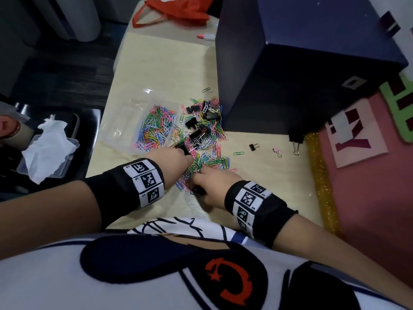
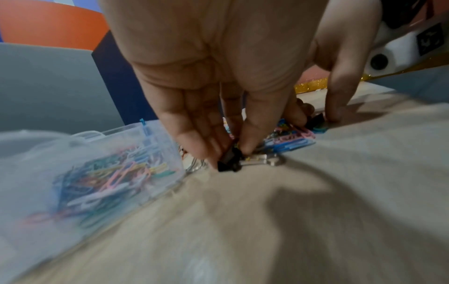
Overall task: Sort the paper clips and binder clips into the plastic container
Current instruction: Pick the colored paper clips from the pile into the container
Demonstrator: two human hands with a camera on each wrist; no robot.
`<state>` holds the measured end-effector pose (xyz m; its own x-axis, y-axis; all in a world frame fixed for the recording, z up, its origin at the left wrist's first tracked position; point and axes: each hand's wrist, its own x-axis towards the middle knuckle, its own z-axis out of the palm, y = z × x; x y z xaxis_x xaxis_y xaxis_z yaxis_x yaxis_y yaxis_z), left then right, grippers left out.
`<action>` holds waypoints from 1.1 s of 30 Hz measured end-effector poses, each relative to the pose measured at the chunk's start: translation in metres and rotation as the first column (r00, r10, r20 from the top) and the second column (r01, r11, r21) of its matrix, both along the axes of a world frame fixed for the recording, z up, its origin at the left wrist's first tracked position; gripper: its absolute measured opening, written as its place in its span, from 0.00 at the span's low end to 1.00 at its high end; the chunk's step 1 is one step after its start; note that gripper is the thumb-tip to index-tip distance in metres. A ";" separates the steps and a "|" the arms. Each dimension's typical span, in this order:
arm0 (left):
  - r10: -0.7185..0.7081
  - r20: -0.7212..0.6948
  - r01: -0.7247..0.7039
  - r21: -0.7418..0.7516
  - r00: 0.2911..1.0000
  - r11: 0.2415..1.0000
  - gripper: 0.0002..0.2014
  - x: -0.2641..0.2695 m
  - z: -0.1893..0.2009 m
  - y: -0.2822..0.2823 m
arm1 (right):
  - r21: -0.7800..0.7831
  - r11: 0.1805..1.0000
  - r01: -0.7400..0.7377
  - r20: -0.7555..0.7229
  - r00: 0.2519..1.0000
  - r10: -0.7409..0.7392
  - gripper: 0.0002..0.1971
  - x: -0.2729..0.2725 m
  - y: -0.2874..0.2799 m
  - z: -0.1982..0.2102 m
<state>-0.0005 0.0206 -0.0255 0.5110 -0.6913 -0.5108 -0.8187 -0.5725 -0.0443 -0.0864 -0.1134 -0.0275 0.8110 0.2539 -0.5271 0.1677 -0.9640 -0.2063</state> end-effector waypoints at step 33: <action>0.010 -0.011 -0.011 -0.012 1.000 1.000 0.14 0.008 0.016 -0.005 | 0.337 0.502 0.796 0.217 0.453 -0.865 0.21 -0.002 -0.074 -0.014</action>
<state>0.0077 0.0160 -0.0097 0.5127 -0.6920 -0.5082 -0.8131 -0.5815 -0.0285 -0.0882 -0.1878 -0.0419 0.7810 -0.5839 -0.2216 -0.6089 -0.6331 -0.4780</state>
